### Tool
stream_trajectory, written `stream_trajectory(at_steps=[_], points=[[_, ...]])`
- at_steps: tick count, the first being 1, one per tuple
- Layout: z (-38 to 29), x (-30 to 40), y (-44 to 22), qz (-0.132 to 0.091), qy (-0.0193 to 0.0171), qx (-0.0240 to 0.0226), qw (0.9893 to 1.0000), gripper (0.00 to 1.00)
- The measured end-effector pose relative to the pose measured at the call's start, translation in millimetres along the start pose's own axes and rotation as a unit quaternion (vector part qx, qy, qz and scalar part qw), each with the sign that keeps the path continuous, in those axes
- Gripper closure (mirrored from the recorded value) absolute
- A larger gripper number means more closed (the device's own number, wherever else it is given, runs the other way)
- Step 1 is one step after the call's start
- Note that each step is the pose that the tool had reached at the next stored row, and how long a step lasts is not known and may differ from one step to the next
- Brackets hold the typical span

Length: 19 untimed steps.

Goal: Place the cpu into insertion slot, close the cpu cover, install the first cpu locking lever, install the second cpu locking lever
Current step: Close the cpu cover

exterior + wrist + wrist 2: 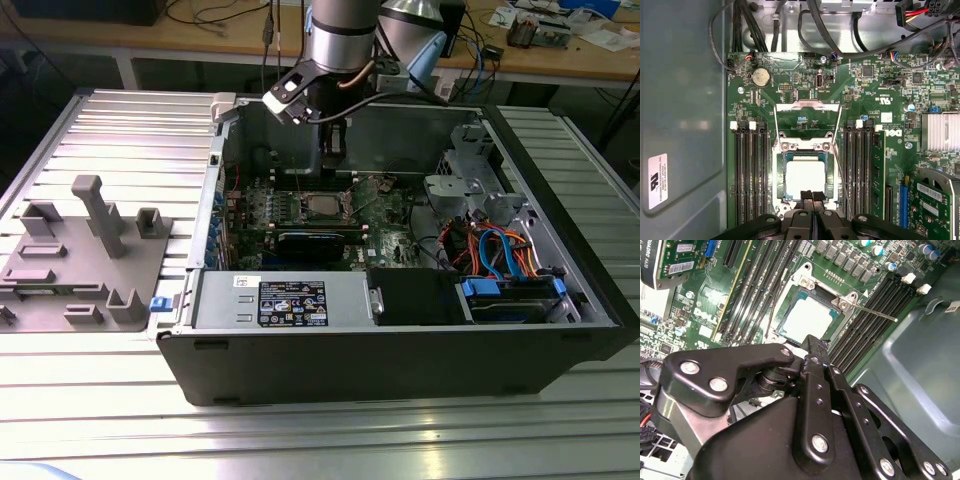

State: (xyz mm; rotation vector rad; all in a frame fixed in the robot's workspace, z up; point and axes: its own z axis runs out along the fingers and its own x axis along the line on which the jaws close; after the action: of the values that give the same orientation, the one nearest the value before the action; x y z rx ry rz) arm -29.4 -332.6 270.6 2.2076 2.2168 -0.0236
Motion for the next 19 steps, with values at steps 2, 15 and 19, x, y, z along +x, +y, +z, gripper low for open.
stream_trajectory(at_steps=[2, 15, 19], points=[[-2.7, 0.0, 0.0, 0.000, -0.0002, 0.0000, 1.0000, 0.89], [-7.7, -0.2, 0.0, 0.000, -0.0006, 0.0000, 1.0000, 0.89], [-7.7, -0.2, 3.1, 0.000, -0.0006, 0.0000, 1.0000, 0.89]])
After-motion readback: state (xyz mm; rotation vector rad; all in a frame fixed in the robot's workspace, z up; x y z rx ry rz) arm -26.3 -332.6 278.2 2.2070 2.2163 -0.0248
